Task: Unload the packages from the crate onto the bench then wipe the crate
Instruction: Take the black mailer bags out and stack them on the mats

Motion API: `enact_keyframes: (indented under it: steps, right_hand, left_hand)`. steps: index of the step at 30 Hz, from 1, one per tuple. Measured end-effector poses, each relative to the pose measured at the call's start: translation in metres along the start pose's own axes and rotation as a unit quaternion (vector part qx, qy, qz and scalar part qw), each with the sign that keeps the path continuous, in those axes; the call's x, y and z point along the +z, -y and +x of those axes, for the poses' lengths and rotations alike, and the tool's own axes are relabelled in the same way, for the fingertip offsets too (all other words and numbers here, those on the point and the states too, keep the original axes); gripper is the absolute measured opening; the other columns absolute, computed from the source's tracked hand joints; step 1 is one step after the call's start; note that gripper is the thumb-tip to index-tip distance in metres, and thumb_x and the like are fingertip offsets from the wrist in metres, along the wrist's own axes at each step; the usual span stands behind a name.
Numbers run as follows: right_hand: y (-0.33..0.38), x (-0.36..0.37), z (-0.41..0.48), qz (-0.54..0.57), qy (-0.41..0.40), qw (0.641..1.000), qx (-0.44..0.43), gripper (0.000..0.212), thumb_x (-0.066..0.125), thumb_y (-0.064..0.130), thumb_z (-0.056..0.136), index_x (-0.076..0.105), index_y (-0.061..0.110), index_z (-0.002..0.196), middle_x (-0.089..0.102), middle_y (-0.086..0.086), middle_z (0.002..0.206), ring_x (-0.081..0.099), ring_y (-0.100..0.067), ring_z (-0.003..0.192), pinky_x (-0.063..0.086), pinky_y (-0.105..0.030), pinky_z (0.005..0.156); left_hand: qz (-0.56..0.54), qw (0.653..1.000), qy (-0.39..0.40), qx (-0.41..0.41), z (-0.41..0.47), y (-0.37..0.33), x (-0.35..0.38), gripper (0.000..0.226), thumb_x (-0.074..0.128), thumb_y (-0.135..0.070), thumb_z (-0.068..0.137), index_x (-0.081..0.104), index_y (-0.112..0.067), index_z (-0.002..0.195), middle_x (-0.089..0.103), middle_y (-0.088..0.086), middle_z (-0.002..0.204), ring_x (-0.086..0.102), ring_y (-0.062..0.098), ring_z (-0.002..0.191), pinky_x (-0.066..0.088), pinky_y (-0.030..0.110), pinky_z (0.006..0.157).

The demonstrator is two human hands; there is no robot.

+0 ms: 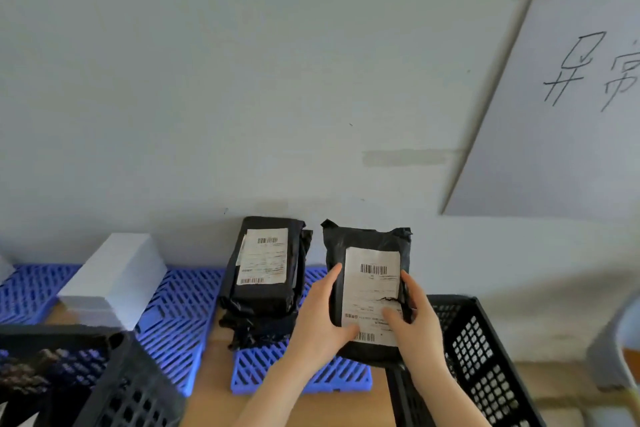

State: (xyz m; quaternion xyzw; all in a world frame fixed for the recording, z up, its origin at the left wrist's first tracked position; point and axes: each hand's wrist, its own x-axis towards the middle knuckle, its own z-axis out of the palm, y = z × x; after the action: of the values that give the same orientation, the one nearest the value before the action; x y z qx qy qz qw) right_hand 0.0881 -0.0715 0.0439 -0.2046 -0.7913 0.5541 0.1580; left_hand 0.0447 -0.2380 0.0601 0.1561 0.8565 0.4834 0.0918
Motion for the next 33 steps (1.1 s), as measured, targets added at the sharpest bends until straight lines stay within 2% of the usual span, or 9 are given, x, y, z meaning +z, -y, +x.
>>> enact_keyframes:
  steps: [3, 6, 9, 12, 15, 19, 25, 30, 33]
  right_hand:
    - [-0.04, 0.006, 0.019, -0.038, 0.011, 0.998, 0.053, 0.065, 0.063, 0.006, 0.086, 0.04, 0.036, 0.14, 0.053, 0.001, 0.127, 0.056, -0.011, 0.107, 0.056, -0.024, 0.071]
    - [-0.075, 0.022, 0.035, -0.061, 0.031, 0.993, 0.099, 0.066, 0.061, 0.005, 0.086, 0.039, 0.036, 0.141, 0.053, 0.003, 0.131, 0.054, -0.012, 0.112, 0.055, -0.031, 0.082]
    - [-0.099, 0.042, 0.053, -0.084, 0.061, 0.987, 0.123, 0.066, 0.059, 0.004, 0.087, 0.037, 0.034, 0.142, 0.051, 0.004, 0.133, 0.051, -0.009, 0.109, 0.048, -0.014, 0.07]
    - [-0.116, 0.061, 0.07, -0.098, 0.088, 0.982, 0.135, 0.066, 0.058, 0.003, 0.088, 0.036, 0.032, 0.143, 0.049, 0.003, 0.133, 0.049, -0.006, 0.106, 0.046, -0.011, 0.066]
    - [-0.126, 0.076, 0.082, -0.115, 0.097, 0.978, 0.144, 0.066, 0.058, -0.001, 0.086, 0.038, 0.029, 0.142, 0.045, 0.004, 0.126, 0.05, -0.005, 0.102, 0.046, -0.01, 0.061]
    - [-0.136, 0.089, 0.092, -0.12, 0.087, 0.977, 0.155, 0.066, 0.058, -0.002, 0.085, 0.041, 0.027, 0.142, 0.041, 0.008, 0.128, 0.05, -0.007, 0.109, 0.048, -0.011, 0.065]
    - [-0.14, 0.104, 0.114, -0.105, 0.081, 0.98, 0.146, 0.065, 0.057, 0.0, 0.088, 0.04, 0.03, 0.142, 0.039, 0.012, 0.13, 0.051, -0.006, 0.11, 0.052, -0.014, 0.068]
    - [-0.141, 0.108, 0.124, -0.095, 0.085, 0.984, 0.126, 0.064, 0.059, 0.004, 0.089, 0.038, 0.032, 0.142, 0.037, 0.013, 0.13, 0.048, -0.004, 0.111, 0.051, -0.012, 0.069]
    - [-0.141, 0.101, 0.12, -0.096, 0.08, 0.986, 0.107, 0.061, 0.061, 0.013, 0.091, 0.037, 0.036, 0.142, 0.035, 0.015, 0.131, 0.042, -0.001, 0.116, 0.049, -0.014, 0.082]
  left_hand:
    - [0.0, 0.999, 0.003, -0.042, 0.017, 0.026, 0.031, 0.091, 0.077, -0.017, 0.082, 0.021, -0.036, 0.151, 0.03, -0.015, 0.151, 0.027, 0.004, 0.139, 0.031, 0.027, 0.114]
    - [0.013, 0.997, 0.01, -0.076, 0.032, 0.053, 0.051, 0.084, 0.075, -0.019, 0.084, 0.024, -0.033, 0.15, 0.029, -0.013, 0.15, 0.027, 0.004, 0.138, 0.027, 0.026, 0.115]
    - [0.029, 0.994, 0.019, -0.106, 0.045, 0.083, 0.065, 0.077, 0.072, -0.022, 0.086, 0.027, -0.032, 0.148, 0.025, -0.011, 0.149, 0.026, 0.002, 0.135, 0.022, 0.016, 0.111]
    - [0.047, 0.99, 0.023, -0.128, 0.059, 0.11, 0.076, 0.06, 0.067, -0.026, 0.091, 0.035, -0.03, 0.141, 0.023, -0.01, 0.148, 0.027, -0.005, 0.123, 0.02, 0.0, 0.097]
    - [0.053, 0.988, 0.029, -0.144, 0.07, 0.126, 0.086, 0.045, 0.06, -0.032, 0.096, 0.043, -0.026, 0.137, 0.018, -0.008, 0.152, 0.032, 0.003, 0.132, 0.029, 0.009, 0.103]
    - [0.053, 0.987, 0.056, -0.14, 0.079, 0.14, 0.103, 0.06, 0.06, -0.037, 0.095, 0.034, -0.03, 0.148, 0.002, -0.009, 0.157, 0.025, 0.011, 0.144, 0.032, 0.023, 0.115]
    - [0.147, 0.976, 0.076, -0.143, 0.099, 0.15, 0.112, 0.075, 0.048, -0.051, 0.097, 0.002, -0.039, 0.154, -0.02, -0.003, 0.16, 0.006, 0.018, 0.149, 0.024, 0.031, 0.119]
    - [0.176, 0.973, 0.076, -0.128, 0.112, 0.16, 0.11, 0.073, 0.044, -0.053, 0.097, -0.001, -0.042, 0.153, -0.033, -0.005, 0.156, -0.012, 0.019, 0.15, 0.014, 0.036, 0.121]
    - [0.205, 0.972, 0.051, -0.101, 0.106, 0.164, 0.115, 0.071, 0.043, -0.053, 0.097, 0.004, -0.04, 0.154, -0.041, -0.006, 0.153, -0.027, 0.014, 0.144, 0.005, 0.037, 0.121]
